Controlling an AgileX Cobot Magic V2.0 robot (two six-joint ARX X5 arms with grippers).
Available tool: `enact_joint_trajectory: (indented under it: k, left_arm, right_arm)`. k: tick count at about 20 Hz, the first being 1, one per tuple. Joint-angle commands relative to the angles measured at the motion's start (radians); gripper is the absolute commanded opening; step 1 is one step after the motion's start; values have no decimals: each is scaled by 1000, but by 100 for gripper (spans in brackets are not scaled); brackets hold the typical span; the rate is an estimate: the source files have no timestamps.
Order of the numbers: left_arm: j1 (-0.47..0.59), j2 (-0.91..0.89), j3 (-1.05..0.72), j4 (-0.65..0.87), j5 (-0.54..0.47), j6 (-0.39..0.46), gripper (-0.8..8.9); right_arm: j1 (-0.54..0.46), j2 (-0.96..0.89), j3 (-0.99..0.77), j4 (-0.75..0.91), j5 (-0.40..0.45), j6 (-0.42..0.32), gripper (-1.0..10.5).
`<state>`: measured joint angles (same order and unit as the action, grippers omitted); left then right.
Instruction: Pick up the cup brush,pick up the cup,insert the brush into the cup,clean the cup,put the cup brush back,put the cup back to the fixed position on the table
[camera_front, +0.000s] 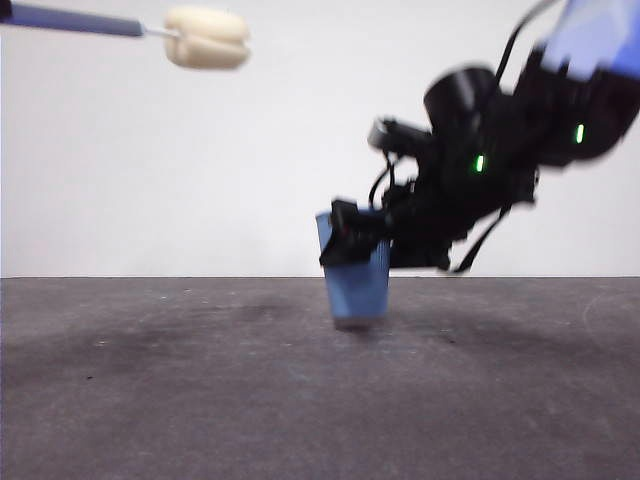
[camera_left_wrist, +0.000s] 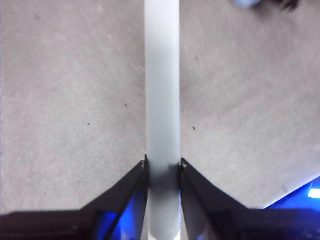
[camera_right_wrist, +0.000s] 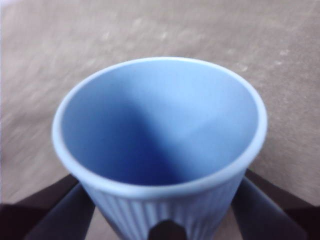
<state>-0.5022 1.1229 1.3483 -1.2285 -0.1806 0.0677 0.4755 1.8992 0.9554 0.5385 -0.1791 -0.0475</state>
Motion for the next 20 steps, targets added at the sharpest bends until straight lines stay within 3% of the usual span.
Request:
enact_joint_trajectory:
  k: [1, 6, 11, 15, 17, 20]
  left_arm:
    - [-1, 44, -3, 0, -1, 87, -8]
    - [0, 121, -3, -13, 9, 269, -8]
    - [-1, 189, -3, -32, 111, 369, -8]
    - [-22, 249, -3, -47, 241, 395, -8]
    - [-56, 273, -3, -76, 243, 408, -8]
    - [-94, 290, -4, -103, 246, 408, -8]
  right_arm:
    - [21, -146, -2, -225, 6, -115, -13]
    - [55, -377, -2, -700, 100, -263, -13]
    - [106, -473, -2, -995, 301, -430, -13]
    - [197, -480, -2, -1094, 448, -587, -13]
    - [241, -480, -2, -1089, 512, -670, -13]
    - [258, -480, -2, -1083, 594, -729, -13]
